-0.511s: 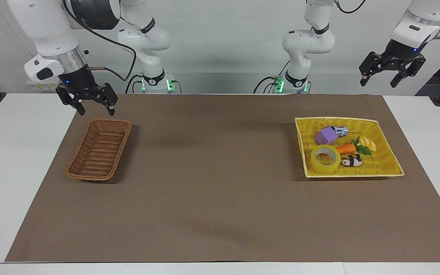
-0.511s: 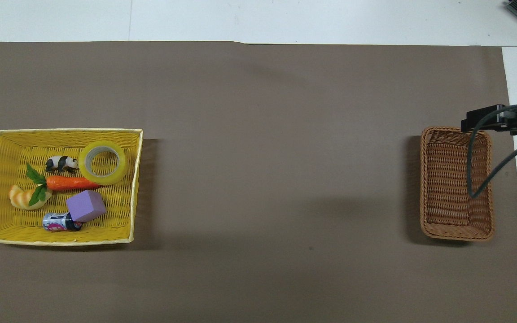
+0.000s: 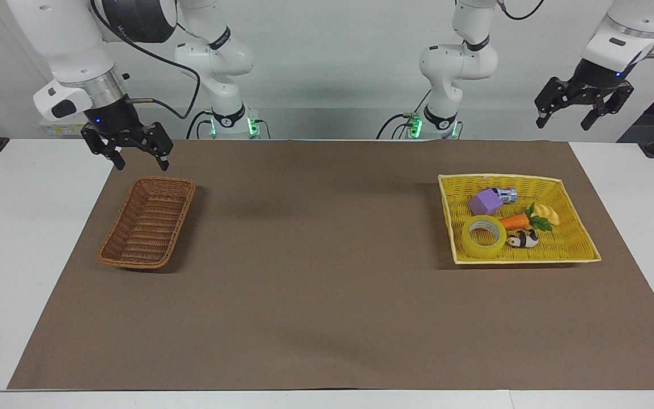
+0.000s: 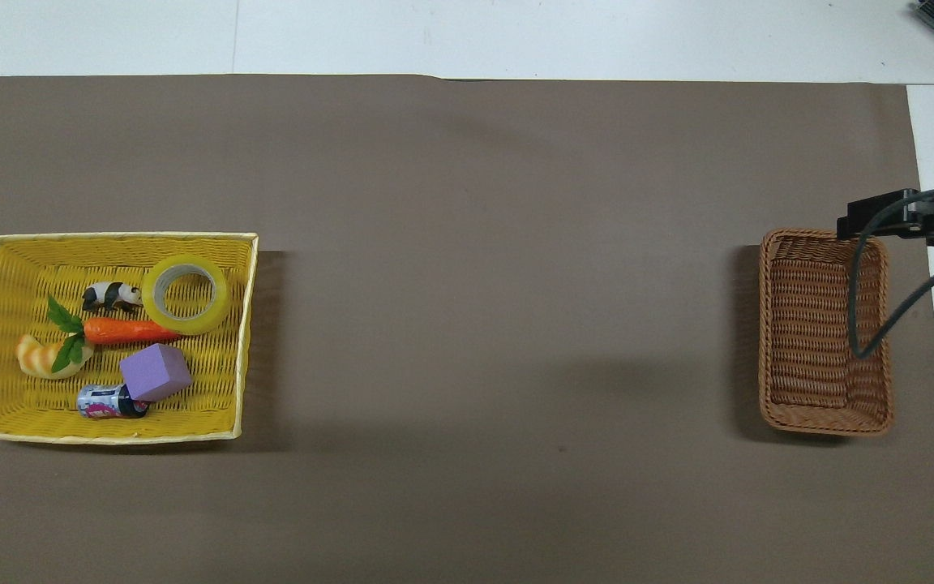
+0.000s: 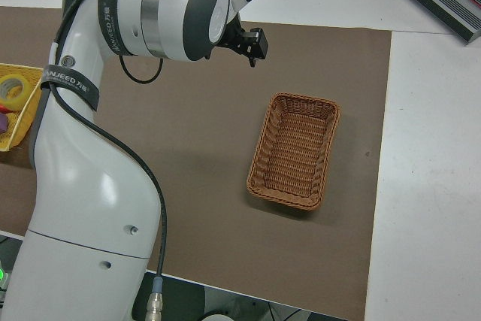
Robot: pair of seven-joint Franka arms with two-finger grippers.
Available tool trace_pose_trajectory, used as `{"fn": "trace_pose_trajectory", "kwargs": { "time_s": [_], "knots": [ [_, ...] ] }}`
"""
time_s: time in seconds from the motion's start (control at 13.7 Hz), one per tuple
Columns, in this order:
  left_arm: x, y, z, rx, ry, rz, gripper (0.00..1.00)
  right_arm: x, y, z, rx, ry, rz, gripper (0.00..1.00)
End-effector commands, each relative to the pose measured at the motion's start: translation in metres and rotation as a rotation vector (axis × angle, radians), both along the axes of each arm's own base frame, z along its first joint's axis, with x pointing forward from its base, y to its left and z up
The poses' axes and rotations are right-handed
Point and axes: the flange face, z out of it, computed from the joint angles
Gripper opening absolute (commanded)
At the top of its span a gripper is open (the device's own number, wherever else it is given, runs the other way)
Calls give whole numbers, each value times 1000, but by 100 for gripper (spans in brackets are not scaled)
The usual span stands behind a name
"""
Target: Move tape to another basket
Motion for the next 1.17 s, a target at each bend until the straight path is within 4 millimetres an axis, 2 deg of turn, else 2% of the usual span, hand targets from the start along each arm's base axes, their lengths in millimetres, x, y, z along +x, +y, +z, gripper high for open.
{"fn": "trace_pose_trajectory", "kwargs": {
  "time_s": [0.0, 0.44, 1.1],
  "knots": [
    [-2, 1, 1, 15, 8, 8, 100, -6, -4, 3, -1, 10, 30, 100],
    [-3, 0, 1, 13, 9, 9, 100, -9, -7, 2, -27, 25, 115, 100],
    [-4, -10, -3, 4, 3, -22, 100, -11, -10, 2, -16, 41, 104, 100]
  ]
}}
